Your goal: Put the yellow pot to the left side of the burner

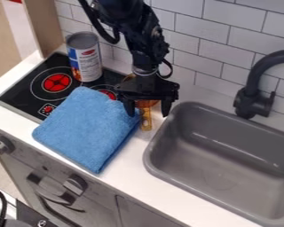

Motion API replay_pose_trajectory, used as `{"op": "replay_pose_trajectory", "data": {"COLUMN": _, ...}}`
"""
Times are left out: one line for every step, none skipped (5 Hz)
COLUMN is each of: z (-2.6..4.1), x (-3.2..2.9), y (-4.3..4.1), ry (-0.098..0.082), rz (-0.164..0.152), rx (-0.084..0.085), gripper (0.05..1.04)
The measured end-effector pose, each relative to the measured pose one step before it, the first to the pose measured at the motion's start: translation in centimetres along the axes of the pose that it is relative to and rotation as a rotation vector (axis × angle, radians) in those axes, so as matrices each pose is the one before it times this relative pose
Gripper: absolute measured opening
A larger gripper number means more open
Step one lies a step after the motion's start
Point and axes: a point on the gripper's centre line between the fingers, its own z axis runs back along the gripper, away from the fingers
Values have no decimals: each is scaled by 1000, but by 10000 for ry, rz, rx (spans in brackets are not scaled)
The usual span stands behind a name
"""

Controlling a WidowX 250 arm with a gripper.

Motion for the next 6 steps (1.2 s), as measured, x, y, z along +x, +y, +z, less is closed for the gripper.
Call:
{"op": "replay_pose_trajectory", "data": {"z": -905, "x": -261, "y": -117, "ry": 44, "rz": -116, "rx": 66, "gripper": 1000}}
{"op": "replay_pose_trajectory", "data": {"z": -180, "x": 184, "y": -270, "ry": 23, "rz": 73, "rx": -136, "gripper": 1000}}
{"op": "replay_pose_trajectory", "data": {"z": -461, "x": -73, "y": 91, "ry": 79, "rz": 27, "rx": -80, "gripper": 972}}
{"op": "replay_pose_trajectory", "data": {"z": -65, "x": 237, "y": 23, "ry": -35, "rz": 221, "rx": -166, "gripper": 795}}
{"op": "replay_pose_trajectory", "data": {"z": -470, "x": 137, "y": 181, "ry": 6, "rz": 34, "rx": 160, "gripper": 516}}
{"op": "replay_pose_trajectory", "data": {"z": -94, "x": 88, "y": 99, "ry": -66, "rz": 20, "rx": 60, "gripper": 365}}
